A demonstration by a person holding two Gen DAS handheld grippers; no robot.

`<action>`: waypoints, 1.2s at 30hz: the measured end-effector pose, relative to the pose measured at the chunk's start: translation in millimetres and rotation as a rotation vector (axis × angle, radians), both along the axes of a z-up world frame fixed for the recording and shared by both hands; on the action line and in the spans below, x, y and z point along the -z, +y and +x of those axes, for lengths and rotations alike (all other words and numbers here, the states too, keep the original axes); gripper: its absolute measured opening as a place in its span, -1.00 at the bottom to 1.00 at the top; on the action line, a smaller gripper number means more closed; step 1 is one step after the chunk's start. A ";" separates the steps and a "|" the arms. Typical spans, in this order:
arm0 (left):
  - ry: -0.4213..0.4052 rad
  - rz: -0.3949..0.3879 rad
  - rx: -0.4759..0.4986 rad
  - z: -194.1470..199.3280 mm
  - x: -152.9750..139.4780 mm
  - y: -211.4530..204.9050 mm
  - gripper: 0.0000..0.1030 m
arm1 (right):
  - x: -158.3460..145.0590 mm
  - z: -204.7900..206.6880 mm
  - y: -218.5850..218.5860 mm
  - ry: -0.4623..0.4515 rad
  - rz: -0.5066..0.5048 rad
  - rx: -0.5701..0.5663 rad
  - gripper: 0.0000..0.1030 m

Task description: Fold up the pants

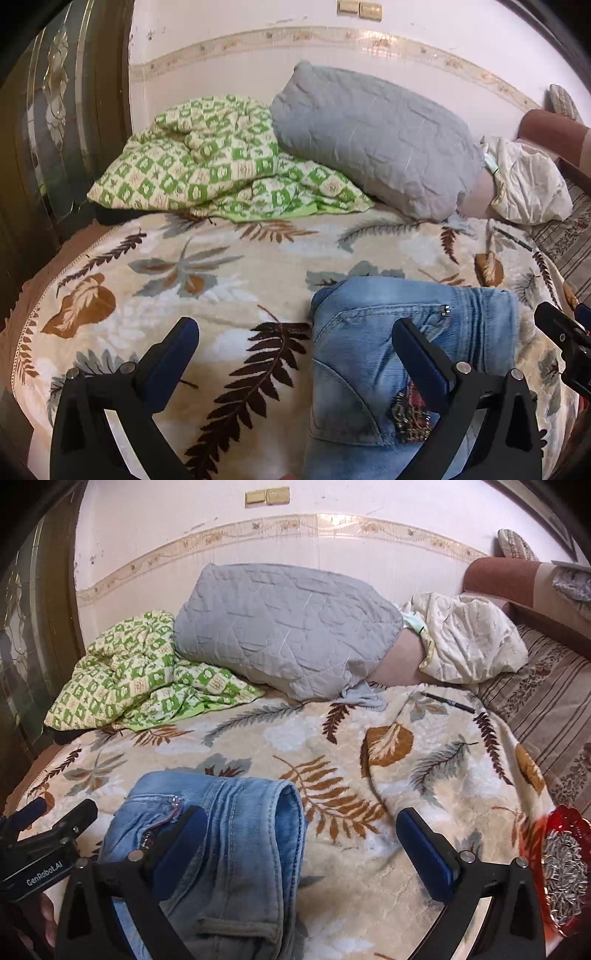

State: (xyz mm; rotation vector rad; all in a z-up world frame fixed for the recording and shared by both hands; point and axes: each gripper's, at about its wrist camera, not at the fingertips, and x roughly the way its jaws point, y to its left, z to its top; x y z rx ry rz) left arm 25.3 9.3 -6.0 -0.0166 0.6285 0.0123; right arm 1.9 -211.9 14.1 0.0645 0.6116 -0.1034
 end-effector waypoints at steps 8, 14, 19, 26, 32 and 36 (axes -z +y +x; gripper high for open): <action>-0.010 -0.021 -0.014 -20.1 -11.6 5.5 1.00 | -10.0 -20.7 -1.3 0.007 -0.005 0.005 1.00; 0.028 -0.034 0.021 -36.4 -24.1 3.7 1.00 | -26.1 -45.2 5.6 0.000 -0.028 -0.012 1.00; 0.037 -0.018 0.037 -54.1 -33.8 2.8 1.00 | -29.8 -61.8 9.2 0.005 -0.020 -0.018 1.00; 0.077 -0.011 0.024 -77.2 -30.0 7.2 1.00 | -22.0 -78.3 7.0 0.041 0.023 -0.006 1.00; 0.075 -0.005 0.006 -100.6 -32.7 13.5 1.00 | -20.2 -93.9 2.7 0.062 0.057 0.001 1.00; 0.057 -0.009 -0.002 -113.1 -44.5 17.9 1.00 | -27.9 -106.9 -0.6 0.062 0.059 0.018 1.00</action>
